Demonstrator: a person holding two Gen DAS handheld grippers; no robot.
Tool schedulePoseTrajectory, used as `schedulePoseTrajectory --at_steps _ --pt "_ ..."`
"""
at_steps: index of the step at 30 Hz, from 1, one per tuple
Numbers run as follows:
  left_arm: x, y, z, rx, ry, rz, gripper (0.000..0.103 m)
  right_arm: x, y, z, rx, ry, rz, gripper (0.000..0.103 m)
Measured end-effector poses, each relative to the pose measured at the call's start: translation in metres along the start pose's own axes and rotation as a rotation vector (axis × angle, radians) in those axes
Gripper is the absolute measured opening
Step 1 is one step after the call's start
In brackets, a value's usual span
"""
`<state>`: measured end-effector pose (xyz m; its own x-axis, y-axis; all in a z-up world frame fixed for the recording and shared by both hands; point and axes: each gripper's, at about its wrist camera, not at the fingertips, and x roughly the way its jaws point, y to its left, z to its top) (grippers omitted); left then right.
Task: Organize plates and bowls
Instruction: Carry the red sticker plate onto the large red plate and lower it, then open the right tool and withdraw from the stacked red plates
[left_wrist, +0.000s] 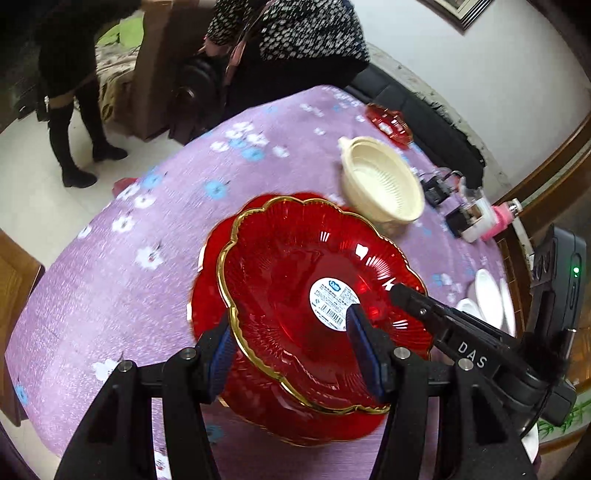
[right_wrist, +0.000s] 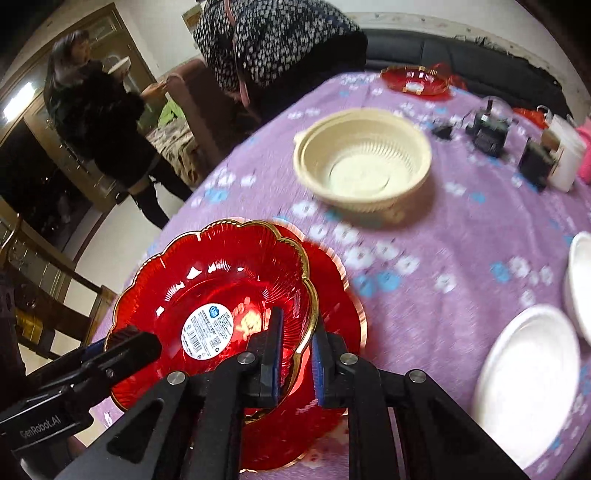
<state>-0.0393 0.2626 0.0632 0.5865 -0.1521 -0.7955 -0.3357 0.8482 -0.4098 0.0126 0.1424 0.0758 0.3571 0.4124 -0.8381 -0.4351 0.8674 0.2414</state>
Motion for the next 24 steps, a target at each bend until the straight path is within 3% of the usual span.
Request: schedulePoseTrajectory --at_steps 10,18,24 --pt "0.007 -0.008 -0.008 0.079 -0.022 0.05 0.058 0.02 -0.007 -0.014 0.043 -0.003 -0.057 0.02" --pt "-0.002 -0.005 -0.007 0.08 -0.036 0.047 0.06 0.024 0.011 -0.02 -0.067 -0.078 -0.174 0.033" --pt "-0.015 -0.004 -0.002 0.079 -0.07 0.05 0.066 0.018 0.01 -0.02 -0.059 -0.123 -0.168 0.035"
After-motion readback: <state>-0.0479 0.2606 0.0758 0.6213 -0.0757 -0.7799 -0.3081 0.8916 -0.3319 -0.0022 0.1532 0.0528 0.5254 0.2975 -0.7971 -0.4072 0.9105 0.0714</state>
